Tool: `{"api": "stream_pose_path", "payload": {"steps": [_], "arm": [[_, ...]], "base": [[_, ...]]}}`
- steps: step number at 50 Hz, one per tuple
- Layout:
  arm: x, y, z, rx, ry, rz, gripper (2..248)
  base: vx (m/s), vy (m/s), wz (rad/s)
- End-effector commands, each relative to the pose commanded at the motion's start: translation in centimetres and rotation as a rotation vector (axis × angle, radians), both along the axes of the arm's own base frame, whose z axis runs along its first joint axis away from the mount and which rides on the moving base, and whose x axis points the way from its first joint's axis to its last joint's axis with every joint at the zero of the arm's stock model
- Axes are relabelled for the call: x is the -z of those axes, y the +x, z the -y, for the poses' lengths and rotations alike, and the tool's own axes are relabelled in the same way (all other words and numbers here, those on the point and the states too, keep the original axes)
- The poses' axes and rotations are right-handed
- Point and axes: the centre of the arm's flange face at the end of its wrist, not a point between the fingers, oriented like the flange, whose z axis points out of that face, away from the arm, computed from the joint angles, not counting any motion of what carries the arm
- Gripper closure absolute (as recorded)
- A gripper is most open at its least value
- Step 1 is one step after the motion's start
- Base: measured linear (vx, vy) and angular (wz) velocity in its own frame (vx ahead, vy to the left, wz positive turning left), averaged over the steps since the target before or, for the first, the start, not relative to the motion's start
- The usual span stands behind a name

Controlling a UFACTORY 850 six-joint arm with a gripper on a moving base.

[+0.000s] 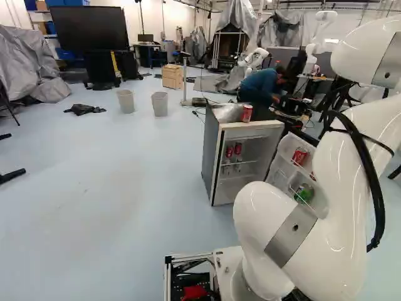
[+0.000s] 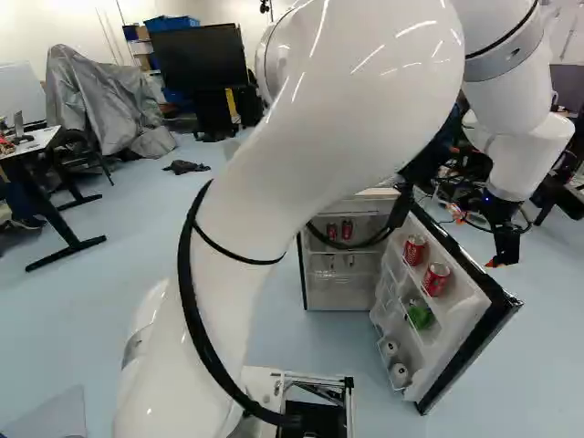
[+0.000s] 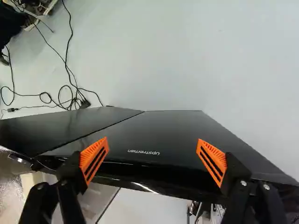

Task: Grab a drink from the fridge

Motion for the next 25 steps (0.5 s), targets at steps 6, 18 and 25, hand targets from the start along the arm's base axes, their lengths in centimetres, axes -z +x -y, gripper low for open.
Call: {"api": "stream_pose_path", "payload": {"steps": [6,18,25], "arm": [[0.0,-0.3,-0.5,0.000,0.006,-0.003,3],[-0.1,-0.7,-1.6,-0.002,0.016,-0.009,3],[-0.1,-0.8,-2.3,-0.007,0.021,-0.012,3]], "base": [[0.000,0.000,0.000],[0.000,0.000,0.000],[0.000,0.000,0.000]]}}
